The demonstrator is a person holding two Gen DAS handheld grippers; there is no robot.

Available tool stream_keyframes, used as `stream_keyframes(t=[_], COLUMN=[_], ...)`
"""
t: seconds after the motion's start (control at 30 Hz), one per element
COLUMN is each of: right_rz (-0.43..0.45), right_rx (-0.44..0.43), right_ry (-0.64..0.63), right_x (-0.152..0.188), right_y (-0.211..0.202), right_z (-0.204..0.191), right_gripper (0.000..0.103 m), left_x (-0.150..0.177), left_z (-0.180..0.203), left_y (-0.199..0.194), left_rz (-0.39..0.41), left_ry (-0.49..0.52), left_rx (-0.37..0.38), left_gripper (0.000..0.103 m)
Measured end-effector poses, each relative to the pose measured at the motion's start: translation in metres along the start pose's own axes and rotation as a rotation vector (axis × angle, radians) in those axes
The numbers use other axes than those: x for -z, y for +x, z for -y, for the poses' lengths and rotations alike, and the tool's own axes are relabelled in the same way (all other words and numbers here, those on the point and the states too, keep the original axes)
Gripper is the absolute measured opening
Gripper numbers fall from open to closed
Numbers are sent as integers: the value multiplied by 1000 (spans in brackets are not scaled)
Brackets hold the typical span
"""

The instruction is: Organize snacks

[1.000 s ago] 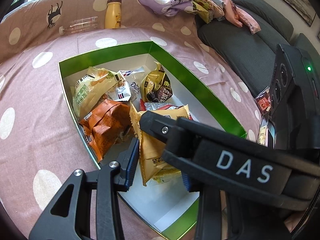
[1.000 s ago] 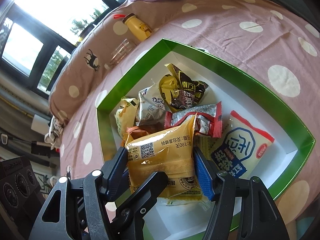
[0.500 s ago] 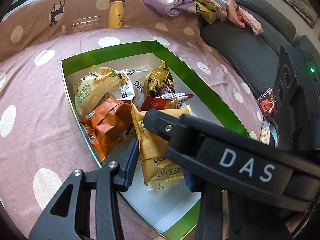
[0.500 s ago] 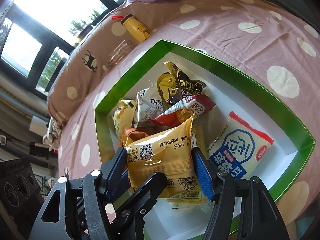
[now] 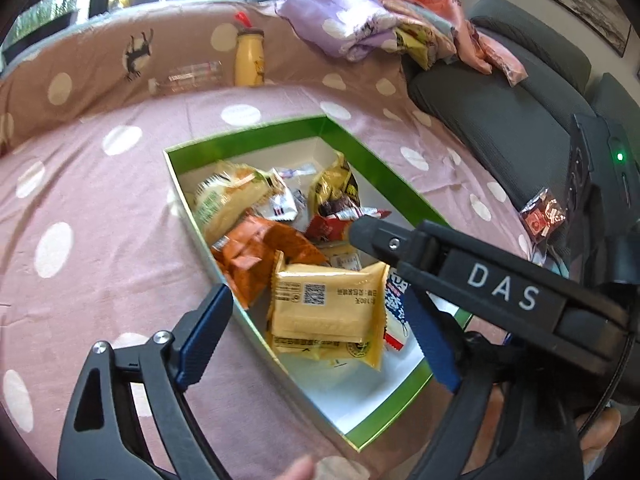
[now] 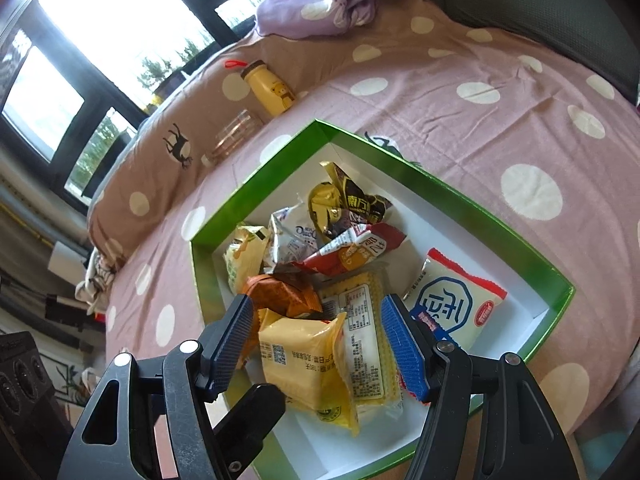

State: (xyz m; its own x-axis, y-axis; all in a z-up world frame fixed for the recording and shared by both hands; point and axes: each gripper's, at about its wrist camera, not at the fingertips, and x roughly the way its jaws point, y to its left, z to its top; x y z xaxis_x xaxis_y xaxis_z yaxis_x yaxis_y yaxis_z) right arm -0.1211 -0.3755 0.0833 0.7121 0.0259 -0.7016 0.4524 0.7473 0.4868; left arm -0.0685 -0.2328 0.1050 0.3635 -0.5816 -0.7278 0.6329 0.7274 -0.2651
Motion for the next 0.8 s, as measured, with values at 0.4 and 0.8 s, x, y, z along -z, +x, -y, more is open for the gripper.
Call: stream_keyframes(t=[0.4, 0.8], right_rz=[109, 127], right_rx=[11, 30], right_ry=[-71, -88], right_x=[4, 9], right_y=[-34, -43], right_z=[-16, -23], right_gripper=[82, 82], left_x=[3, 7], left_z=[-5, -6], left_y=[-46, -49], left_rz=[84, 69], left_ry=[-21, -32], left_rx=[-128, -124], left_gripper=[102, 102])
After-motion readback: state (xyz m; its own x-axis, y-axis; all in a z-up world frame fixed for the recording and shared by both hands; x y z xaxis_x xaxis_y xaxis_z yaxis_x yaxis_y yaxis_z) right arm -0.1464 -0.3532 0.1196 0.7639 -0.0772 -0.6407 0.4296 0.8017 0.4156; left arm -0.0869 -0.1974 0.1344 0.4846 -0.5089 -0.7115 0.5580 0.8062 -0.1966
